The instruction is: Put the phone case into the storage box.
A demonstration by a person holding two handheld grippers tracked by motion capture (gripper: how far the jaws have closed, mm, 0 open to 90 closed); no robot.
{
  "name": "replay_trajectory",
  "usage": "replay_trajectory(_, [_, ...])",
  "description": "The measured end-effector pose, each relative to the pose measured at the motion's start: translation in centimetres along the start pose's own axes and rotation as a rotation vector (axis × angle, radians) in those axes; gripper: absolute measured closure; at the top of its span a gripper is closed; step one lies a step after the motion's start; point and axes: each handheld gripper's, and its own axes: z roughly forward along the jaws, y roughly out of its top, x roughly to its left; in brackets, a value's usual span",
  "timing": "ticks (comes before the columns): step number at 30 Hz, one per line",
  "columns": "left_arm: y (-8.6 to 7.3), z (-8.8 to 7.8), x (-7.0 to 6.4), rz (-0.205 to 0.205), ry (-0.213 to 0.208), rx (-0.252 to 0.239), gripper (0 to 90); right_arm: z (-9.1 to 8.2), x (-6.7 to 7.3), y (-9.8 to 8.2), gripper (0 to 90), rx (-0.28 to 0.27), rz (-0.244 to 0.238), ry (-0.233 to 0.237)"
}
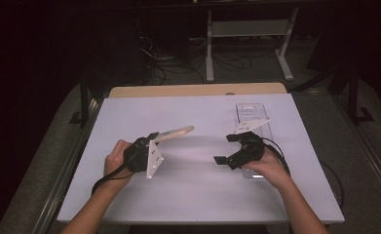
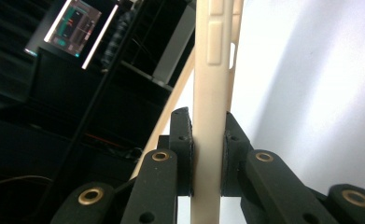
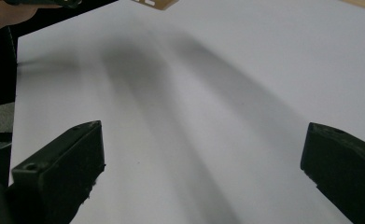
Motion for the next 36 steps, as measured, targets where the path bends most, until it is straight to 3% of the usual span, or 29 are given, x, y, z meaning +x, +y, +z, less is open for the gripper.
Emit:
replay_trajectory(9, [0.1,0.3,0.5,-0.108,-0.059,0.002,79.0,0.0,0.0,0.0,0.0,0.0,0.001,0.0])
replay_trajectory(15, [-0.2,0.4,0.9,-0.221,-0.108,0.008,79.0,0.0,0.0,0.0,0.0,0.0,0.002,0.001])
replay_trajectory(24, [-0.5,0.7,1.5,-0.358,-0.164,0.006,78.9,0.0,0.0,0.0,0.0,0.0,0.003,0.003])
replay_trajectory(36, [-0.9,0.8,2.3,-0.487,-0.234,0.01,78.9,0.0,0.0,0.0,0.0,0.004,0.004,-0.004])
